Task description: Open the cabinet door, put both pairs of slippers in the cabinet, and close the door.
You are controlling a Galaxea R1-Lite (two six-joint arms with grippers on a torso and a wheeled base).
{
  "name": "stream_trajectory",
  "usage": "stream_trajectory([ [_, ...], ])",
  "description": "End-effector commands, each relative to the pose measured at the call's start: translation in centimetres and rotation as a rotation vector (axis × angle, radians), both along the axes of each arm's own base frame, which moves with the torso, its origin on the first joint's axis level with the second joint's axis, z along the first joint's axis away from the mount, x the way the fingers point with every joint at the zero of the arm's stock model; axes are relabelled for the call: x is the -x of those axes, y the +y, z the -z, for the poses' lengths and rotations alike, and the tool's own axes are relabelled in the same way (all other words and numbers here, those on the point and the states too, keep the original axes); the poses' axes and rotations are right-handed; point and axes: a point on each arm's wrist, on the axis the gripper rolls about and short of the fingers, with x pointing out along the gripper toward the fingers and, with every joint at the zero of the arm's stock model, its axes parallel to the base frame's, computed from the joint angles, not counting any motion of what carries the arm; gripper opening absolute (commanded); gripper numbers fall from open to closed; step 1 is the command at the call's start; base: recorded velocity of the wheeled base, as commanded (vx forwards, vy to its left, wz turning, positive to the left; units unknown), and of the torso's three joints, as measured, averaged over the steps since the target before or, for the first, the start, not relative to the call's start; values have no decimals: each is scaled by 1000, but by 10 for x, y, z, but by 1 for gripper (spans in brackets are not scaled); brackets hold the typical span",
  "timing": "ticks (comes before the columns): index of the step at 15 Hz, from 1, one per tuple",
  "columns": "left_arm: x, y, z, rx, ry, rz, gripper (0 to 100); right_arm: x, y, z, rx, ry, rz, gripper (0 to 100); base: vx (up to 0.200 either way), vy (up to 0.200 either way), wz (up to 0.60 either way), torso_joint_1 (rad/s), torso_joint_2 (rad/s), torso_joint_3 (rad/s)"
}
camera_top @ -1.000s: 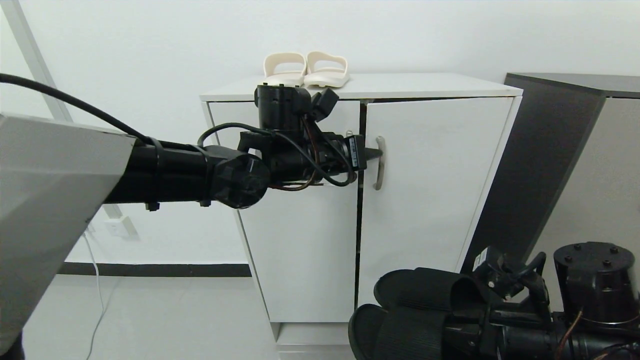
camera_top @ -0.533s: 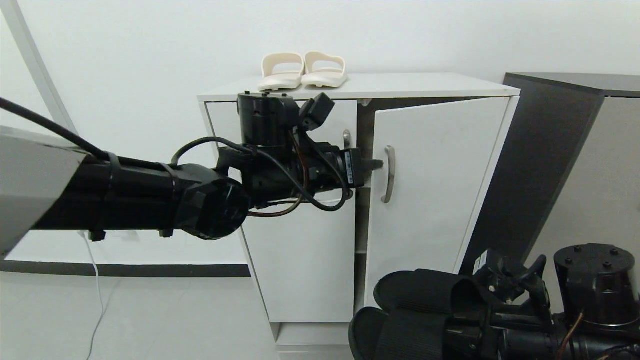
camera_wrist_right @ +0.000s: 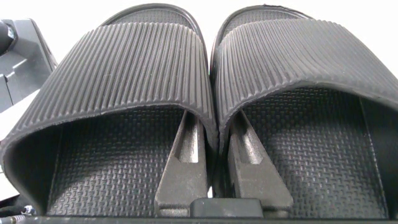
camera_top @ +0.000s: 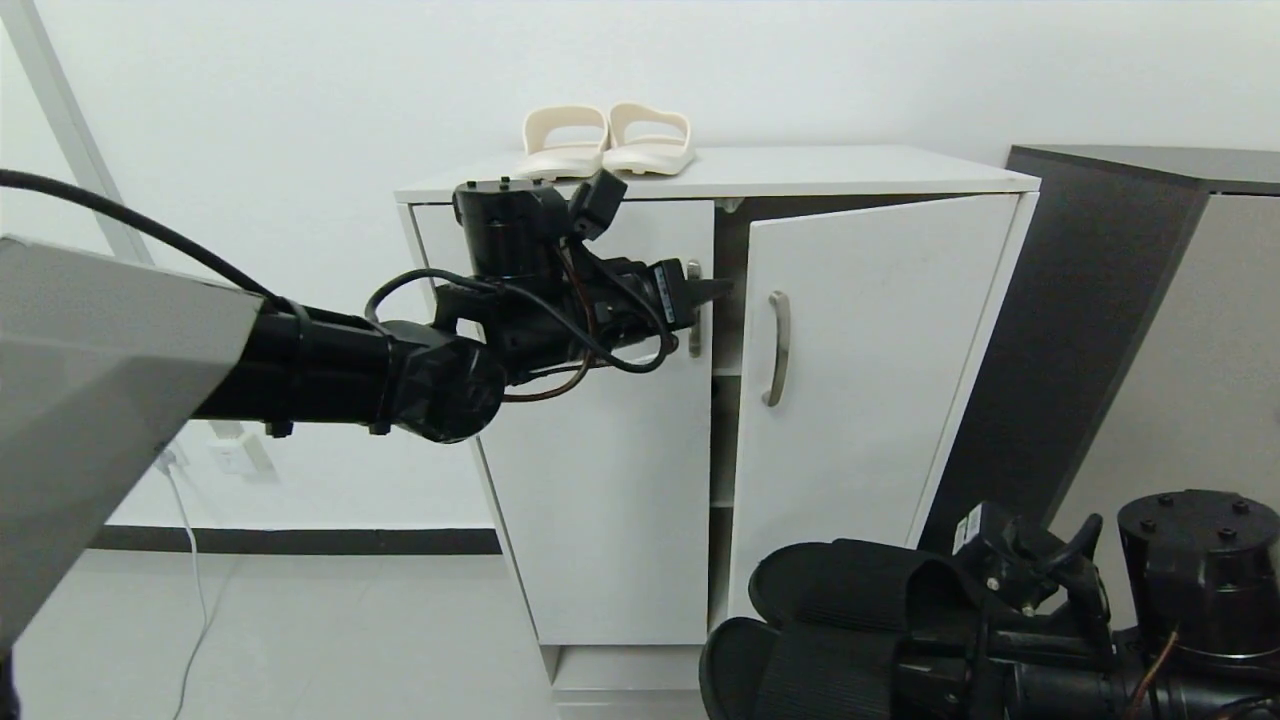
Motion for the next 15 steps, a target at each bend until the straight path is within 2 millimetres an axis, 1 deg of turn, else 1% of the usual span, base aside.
stream_trajectory([
  [1, -20, -11, 15, -3, 36, 1, 0, 3, -1, -1, -4, -8, -17, 0, 0, 0, 0, 0, 0, 0],
  [3, -28, -16, 17, 0, 33, 4, 0, 3, 0, -1, -3, -6, -27, 0, 0, 0, 0, 0, 0, 0],
  [5, -30, -20, 18, 10, 51, 10, 0, 4, -1, 0, -2, -3, -29, 0, -200, 0, 0, 5, 2, 10],
  [7, -26, -28, 20, 8, 56, 27, 0, 6, 0, 0, -1, -2, -38, 0, -200, 0, 0, 10, 2, 2],
  [9, -12, -46, 22, 2, 62, 71, 0, 7, 1, 0, -1, -2, -42, 0, -200, 0, 0, -7, 2, 2],
  [11, 9, -67, 22, -3, 59, 130, 0, 8, 0, 0, -2, -3, -44, 0, -200, 0, 0, 2, 0, 5],
  [12, 25, -83, 23, -3, 43, 180, 0, 9, 0, -1, -3, -6, -44, 0, -200, 0, 0, 2, 2, 12],
  [13, 29, -88, 21, 5, 26, 196, 0, 9, 0, -1, -3, -6, -44, 0, -200, 0, 0, 7, 2, 2],
  [15, 28, -88, 20, 11, 17, 193, 0, 9, 0, -1, -3, -6, -44, 0, -200, 0, 0, 0, 2, 0],
])
